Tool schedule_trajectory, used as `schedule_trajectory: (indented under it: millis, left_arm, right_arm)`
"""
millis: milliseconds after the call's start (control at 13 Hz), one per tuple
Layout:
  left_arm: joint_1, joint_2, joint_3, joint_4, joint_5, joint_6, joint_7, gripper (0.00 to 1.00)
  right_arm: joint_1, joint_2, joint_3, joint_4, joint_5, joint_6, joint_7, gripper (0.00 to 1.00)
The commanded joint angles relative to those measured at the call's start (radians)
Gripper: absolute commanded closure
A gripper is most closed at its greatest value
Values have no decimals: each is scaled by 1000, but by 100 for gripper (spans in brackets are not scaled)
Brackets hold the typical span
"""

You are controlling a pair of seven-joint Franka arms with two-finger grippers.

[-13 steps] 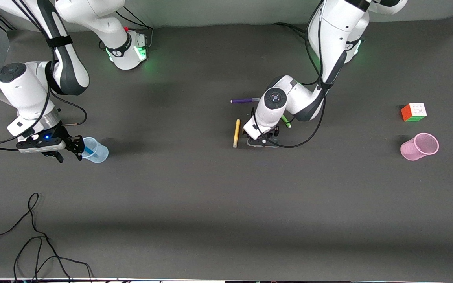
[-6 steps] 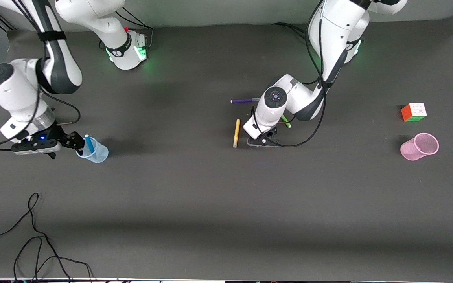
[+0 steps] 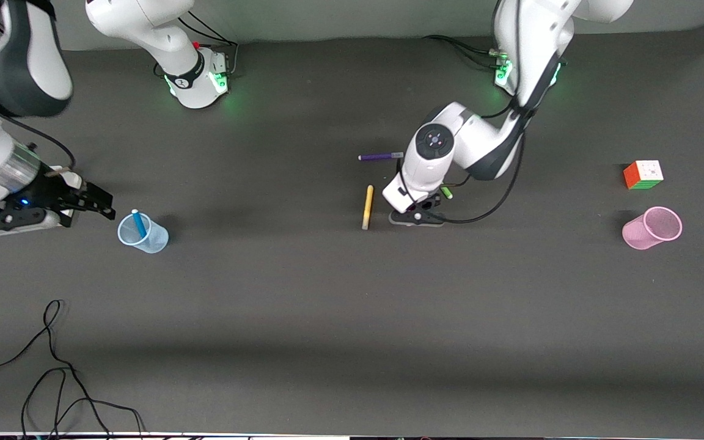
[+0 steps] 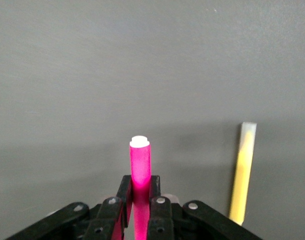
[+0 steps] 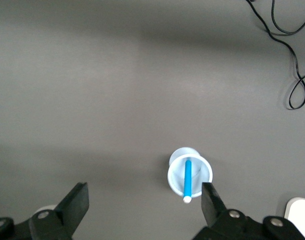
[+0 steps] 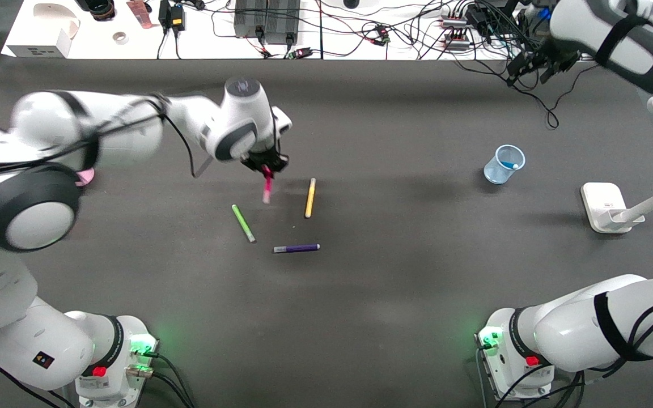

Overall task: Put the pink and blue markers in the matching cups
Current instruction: 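Carry the pink marker with the left gripper over the pink cup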

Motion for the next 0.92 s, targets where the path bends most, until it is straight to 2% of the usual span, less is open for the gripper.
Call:
schedule_trajectory:
  millis: [0,154,308,538,692,846]
  left_arm:
    - [88,-166,4,39,21,-256,193,100]
    - [164,-237,4,98,23,-419,294,100]
    - [246,-283,6,142,23,-516,426,100]
    - [429,-340,7,134,6,-531,796,100]
    - [506,-363,9,122,4,-521,967,100]
    - [581,-366,10,119,-3,-509,1122,100]
  right_arm:
    - [5,18,15,119,15,-150,30,0]
    - [5,15,26,178,5,-248,56,0]
    - [3,3,28,186,2,-264,85,0]
    - [3,2,52,174,-1,-264,150,0]
    - [3,2,109,174,-6,-266,222,0]
    - [3,0,167,170,-67,-267,282,0]
